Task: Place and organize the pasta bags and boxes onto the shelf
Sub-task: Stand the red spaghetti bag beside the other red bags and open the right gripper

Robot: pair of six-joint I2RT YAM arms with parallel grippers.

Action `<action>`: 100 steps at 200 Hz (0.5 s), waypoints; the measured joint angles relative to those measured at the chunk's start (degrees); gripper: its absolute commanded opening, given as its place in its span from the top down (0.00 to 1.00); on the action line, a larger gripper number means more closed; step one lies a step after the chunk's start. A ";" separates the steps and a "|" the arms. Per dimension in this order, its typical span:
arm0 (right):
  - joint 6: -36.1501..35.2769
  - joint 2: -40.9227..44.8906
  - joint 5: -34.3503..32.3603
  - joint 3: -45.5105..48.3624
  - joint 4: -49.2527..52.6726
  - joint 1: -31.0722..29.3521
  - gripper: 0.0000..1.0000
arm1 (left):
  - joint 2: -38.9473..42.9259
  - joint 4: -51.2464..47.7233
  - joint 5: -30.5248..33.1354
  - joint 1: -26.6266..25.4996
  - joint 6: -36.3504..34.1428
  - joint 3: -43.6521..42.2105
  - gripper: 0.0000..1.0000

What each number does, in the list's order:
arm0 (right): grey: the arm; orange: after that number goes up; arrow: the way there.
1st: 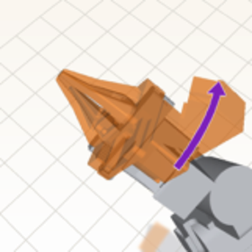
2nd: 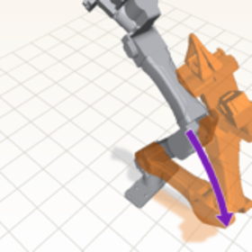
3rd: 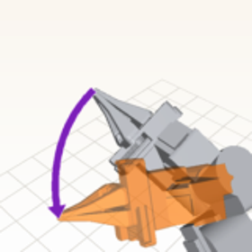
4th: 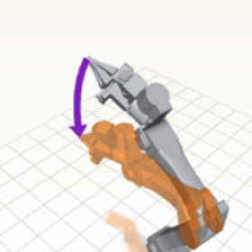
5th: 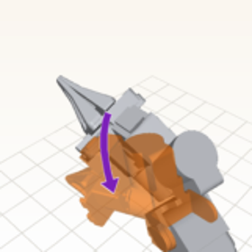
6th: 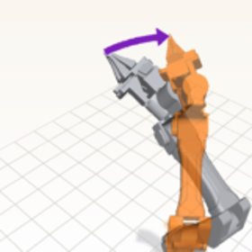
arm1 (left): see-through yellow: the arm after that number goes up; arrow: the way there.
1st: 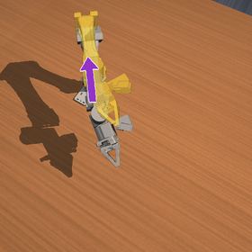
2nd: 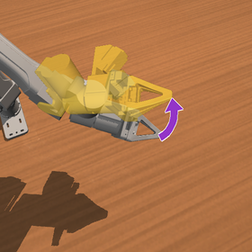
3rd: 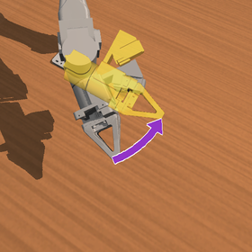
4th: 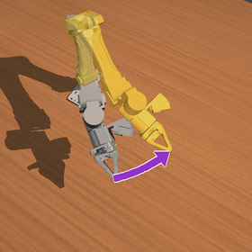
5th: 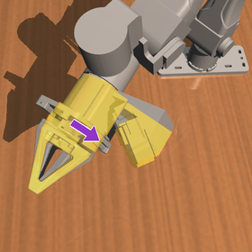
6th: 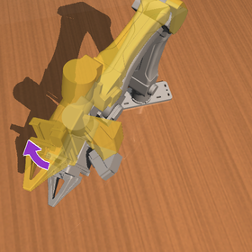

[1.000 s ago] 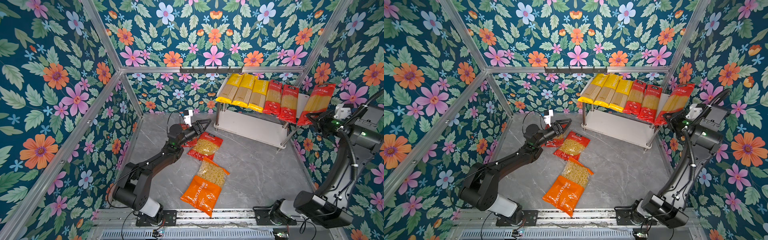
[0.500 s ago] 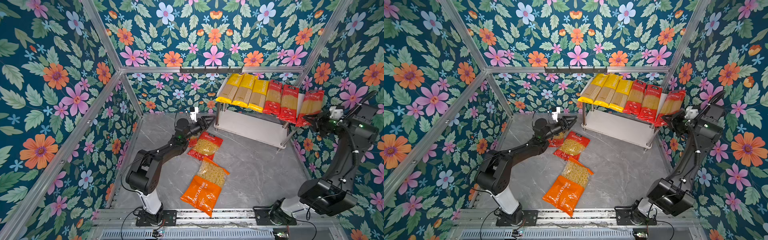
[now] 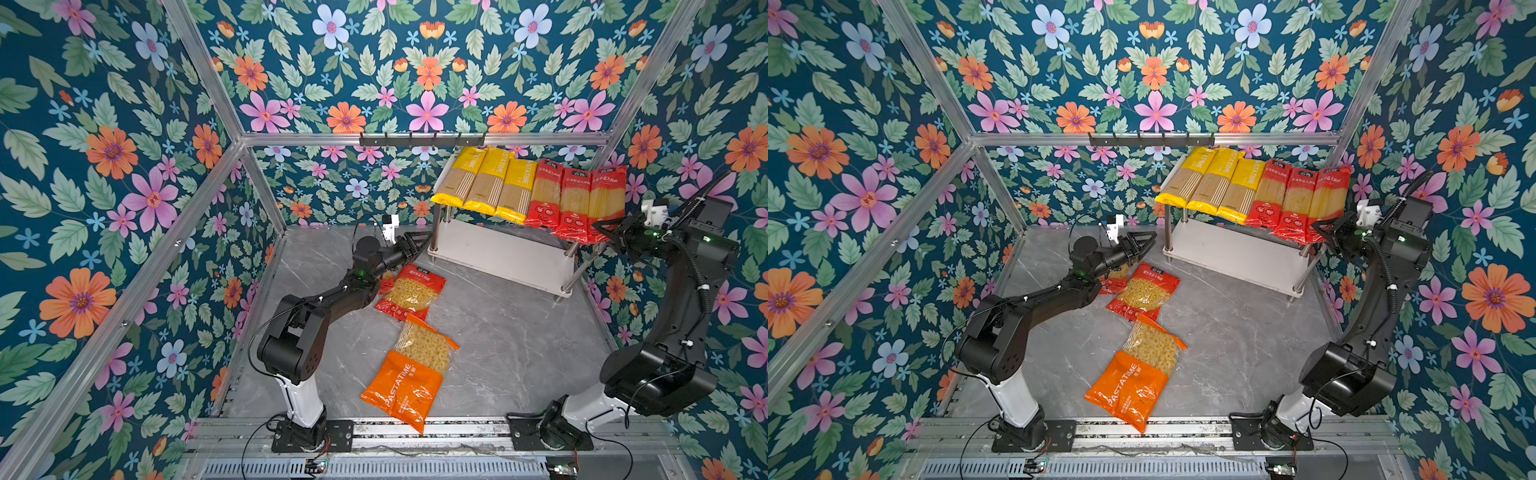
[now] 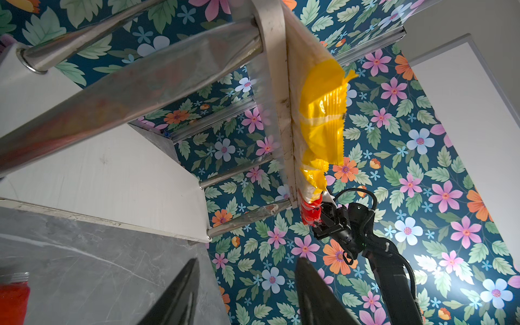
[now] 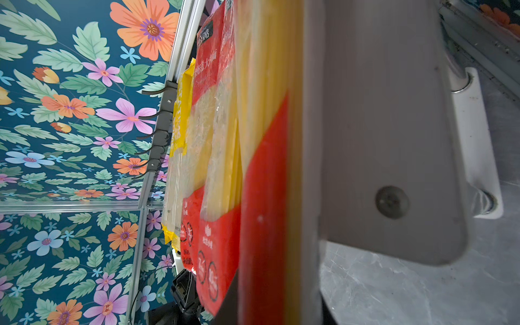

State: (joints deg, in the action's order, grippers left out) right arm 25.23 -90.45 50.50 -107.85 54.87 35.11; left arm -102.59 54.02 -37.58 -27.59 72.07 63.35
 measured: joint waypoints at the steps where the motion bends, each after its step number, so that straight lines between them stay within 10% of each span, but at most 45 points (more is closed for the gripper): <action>1: -0.02 -0.04 0.00 -0.04 0.04 -0.02 0.94 | 0.00 0.02 0.00 0.00 0.00 0.00 0.43; 100: -1.64 1.53 -12.46 -2.78 4.35 -0.37 0.61 | -0.33 0.13 -0.02 -0.52 1.03 0.22 0.43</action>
State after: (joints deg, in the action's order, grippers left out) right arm 23.59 -88.92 38.04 -110.63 59.22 34.74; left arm -102.91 54.15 -37.60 -28.12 73.10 63.57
